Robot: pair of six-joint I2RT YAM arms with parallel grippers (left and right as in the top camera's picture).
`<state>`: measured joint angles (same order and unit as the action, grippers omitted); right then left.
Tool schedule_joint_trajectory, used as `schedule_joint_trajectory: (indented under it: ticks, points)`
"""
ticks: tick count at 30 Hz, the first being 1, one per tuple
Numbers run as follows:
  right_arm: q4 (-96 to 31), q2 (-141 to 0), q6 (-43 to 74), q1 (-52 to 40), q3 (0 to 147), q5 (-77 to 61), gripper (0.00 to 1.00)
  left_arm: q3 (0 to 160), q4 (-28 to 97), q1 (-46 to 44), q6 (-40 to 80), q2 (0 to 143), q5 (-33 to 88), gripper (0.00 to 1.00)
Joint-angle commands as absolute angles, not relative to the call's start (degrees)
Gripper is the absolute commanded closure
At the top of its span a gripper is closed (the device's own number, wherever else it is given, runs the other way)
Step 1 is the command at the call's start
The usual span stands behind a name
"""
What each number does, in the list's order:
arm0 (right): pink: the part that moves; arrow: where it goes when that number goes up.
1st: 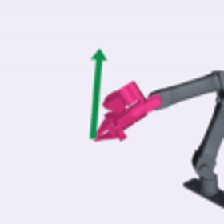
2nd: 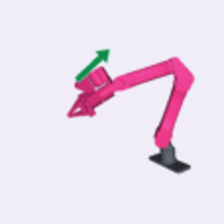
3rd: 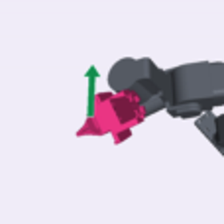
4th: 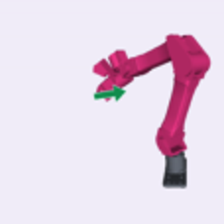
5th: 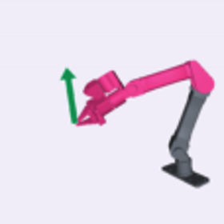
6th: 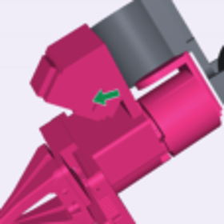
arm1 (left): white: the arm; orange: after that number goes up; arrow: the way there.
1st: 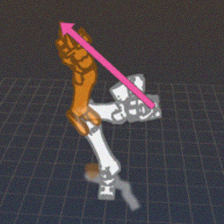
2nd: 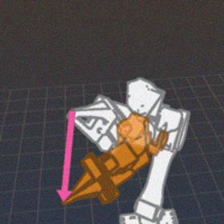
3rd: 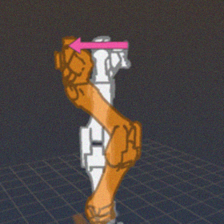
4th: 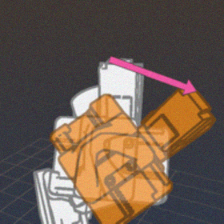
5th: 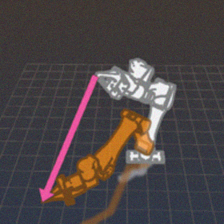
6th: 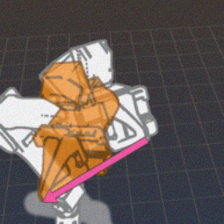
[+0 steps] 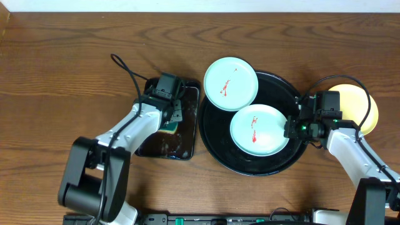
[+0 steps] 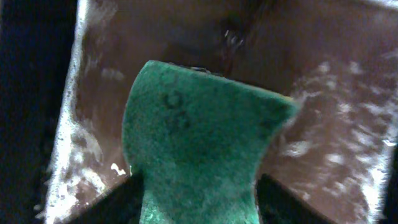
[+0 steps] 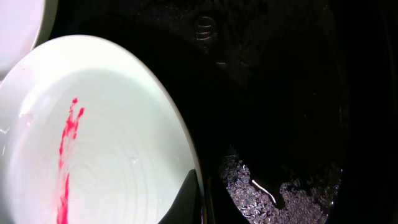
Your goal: Clean dirty plates on tray and stack at the side
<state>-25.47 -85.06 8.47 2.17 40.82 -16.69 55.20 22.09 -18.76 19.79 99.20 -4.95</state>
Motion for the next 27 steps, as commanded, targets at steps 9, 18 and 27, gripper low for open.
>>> schedule_joint_trajectory:
  ticks: [9,18,27]
  points:
    - [-25.32,-85.52,8.95,1.72,41.08,-16.69,0.99,55.20,22.68,-18.65,19.81,101.32,-6.00,0.93]
    - [-25.32,-85.52,9.34,1.72,41.08,-11.92,0.99,55.20,24.82,-18.65,19.77,91.39,0.01,0.93]
    - [-25.04,-85.52,9.10,1.72,41.08,-5.15,0.99,55.20,28.01,-18.65,19.49,78.74,0.34,0.93]
